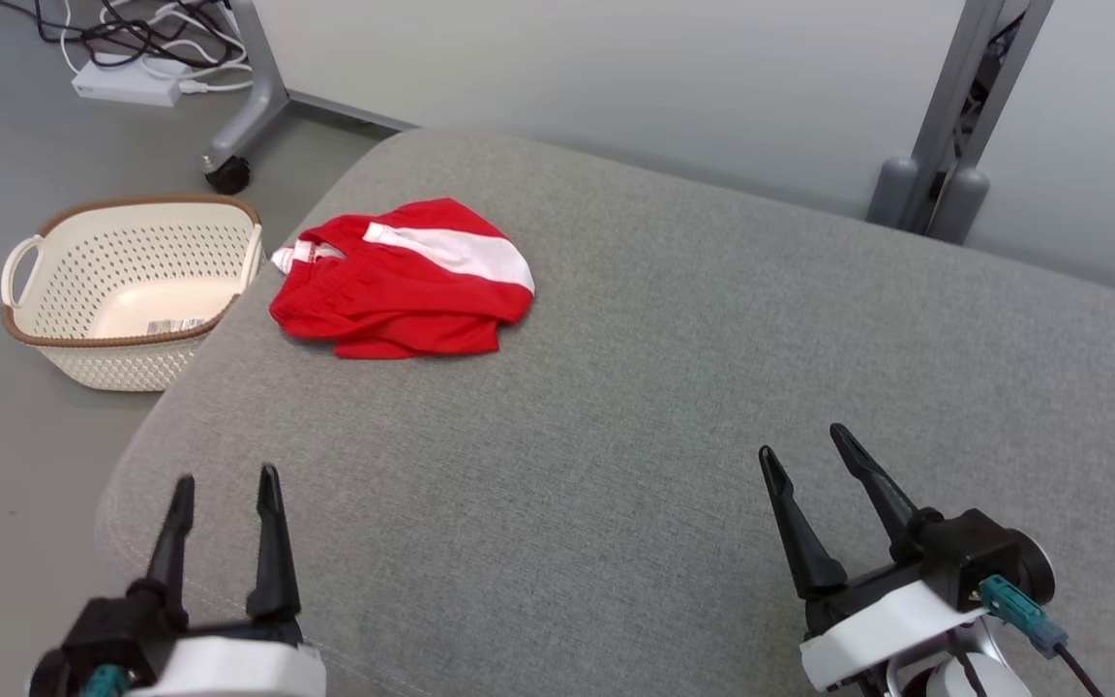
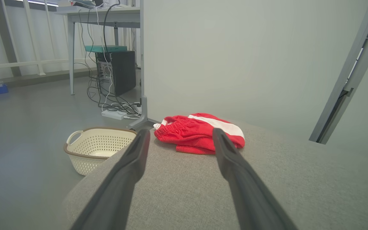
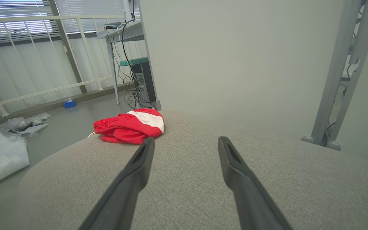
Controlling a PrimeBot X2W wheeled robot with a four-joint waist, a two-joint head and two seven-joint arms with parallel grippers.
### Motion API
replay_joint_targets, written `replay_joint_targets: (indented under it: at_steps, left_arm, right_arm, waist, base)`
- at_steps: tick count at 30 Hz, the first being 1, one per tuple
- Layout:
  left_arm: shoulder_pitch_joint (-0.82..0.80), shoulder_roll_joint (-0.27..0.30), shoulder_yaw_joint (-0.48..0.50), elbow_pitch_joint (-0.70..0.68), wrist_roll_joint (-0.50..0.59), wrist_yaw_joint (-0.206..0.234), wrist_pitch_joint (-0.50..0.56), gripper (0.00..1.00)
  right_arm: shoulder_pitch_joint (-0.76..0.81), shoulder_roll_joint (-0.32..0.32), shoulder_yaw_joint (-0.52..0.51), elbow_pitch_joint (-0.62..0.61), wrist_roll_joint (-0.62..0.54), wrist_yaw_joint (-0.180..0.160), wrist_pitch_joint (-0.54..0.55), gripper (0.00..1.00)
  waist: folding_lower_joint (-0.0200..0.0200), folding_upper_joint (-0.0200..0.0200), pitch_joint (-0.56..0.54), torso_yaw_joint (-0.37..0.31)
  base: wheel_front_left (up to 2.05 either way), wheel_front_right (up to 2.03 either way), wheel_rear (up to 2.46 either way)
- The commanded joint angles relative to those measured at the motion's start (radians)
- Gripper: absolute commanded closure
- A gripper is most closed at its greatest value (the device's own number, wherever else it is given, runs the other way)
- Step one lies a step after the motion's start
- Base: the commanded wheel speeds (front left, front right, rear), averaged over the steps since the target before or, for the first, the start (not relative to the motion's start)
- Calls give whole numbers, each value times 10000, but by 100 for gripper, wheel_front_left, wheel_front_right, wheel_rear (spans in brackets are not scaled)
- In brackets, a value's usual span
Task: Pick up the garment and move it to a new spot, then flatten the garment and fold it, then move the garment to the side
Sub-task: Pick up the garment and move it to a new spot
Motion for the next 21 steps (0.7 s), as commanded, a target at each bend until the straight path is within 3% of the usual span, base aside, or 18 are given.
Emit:
replay_joint_targets:
  at_steps: [1, 6, 12, 21]
  left_arm:
    - [-328, 46, 97, -5, 51, -100, -1, 0]
    - [-1381, 43, 487, 586, 102, -430, -1, 0]
    - [-3526, 600, 793, 2451, -4, -933, 161, 0]
    - [-6952, 1818, 944, 4783, -1018, -1695, 3094, 0]
  right_arm:
    - [0, -82, -65, -41, -112, 3, -44, 0]
    - [-416, -180, -389, -222, -797, 3, -44, 0]
    - [-1135, -622, -472, -694, -1019, 3, 19, 0]
    - [-1968, -1200, -303, -2012, -1066, 3, 563, 0]
  waist:
    - [0, 0, 246, -125]
    - [0, 0, 1136, -463]
    - [0, 0, 2282, -890]
    - [0, 0, 3800, -1435]
  base:
    - [0, 0, 0]
    - [0, 0, 0]
    - [0, 0, 0]
    - [0, 0, 0]
